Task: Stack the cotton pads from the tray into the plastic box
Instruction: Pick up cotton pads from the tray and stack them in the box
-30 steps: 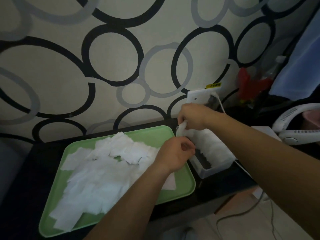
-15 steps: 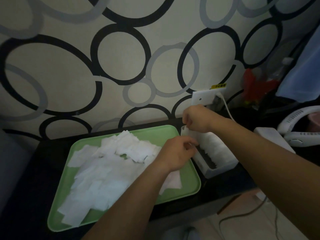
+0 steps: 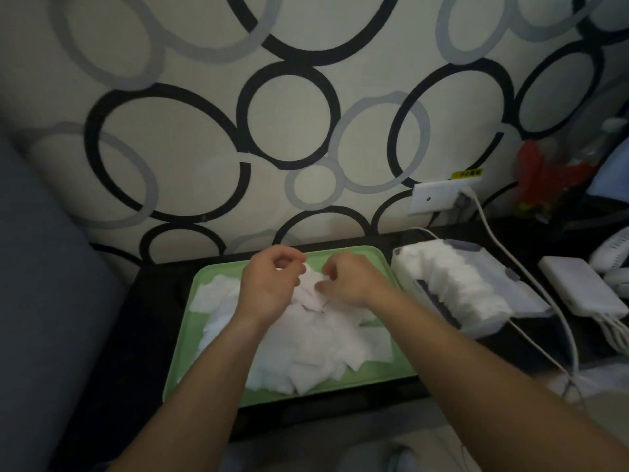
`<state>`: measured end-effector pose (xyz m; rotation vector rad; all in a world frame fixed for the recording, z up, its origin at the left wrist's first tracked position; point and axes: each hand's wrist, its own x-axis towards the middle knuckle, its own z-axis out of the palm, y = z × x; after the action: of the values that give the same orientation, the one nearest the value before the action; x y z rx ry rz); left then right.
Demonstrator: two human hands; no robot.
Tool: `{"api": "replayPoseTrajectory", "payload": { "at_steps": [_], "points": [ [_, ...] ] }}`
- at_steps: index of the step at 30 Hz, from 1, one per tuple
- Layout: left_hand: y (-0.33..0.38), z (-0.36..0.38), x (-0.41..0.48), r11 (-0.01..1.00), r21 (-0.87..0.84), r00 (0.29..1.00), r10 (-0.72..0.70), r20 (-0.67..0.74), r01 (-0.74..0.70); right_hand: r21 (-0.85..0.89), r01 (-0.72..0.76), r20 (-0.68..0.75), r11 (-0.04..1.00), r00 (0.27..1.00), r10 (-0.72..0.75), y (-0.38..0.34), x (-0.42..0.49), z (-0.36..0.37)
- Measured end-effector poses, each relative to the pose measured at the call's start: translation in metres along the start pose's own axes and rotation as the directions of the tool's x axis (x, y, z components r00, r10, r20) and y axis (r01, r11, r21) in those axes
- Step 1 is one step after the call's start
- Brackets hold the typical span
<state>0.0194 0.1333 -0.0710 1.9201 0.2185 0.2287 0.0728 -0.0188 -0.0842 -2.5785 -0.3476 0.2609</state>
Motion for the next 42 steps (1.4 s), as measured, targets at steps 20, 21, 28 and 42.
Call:
{"api": "replayPoseTrajectory", "payload": {
  "at_steps": [20, 21, 28, 42],
  "points": [
    [-0.015, -0.041, -0.006, 0.999, 0.043, 1.000, -0.012, -0.005, 0.012, -0.044, -0.082, -0.062, 0.996, 0.995, 0.079, 0.005, 0.004, 0.016],
    [-0.015, -0.041, -0.006, 0.999, 0.045, 1.000, -0.013, -0.006, 0.013, -0.007, -0.080, -0.082, 0.997, 0.994, 0.079, 0.005, 0.003, 0.014],
    [-0.016, -0.033, -0.005, 0.999, 0.049, 1.000, -0.013, 0.014, 0.012, 0.315, 0.006, -0.062, 0.949, 0.998, 0.015, 0.006, -0.003, 0.014],
    [-0.001, -0.028, -0.009, 0.925, -0.348, 0.979, -0.092, 0.180, 0.151, 0.892, 0.089, -0.068, 0.443, 0.996, -0.063, -0.021, -0.014, -0.010]
  ]
}}
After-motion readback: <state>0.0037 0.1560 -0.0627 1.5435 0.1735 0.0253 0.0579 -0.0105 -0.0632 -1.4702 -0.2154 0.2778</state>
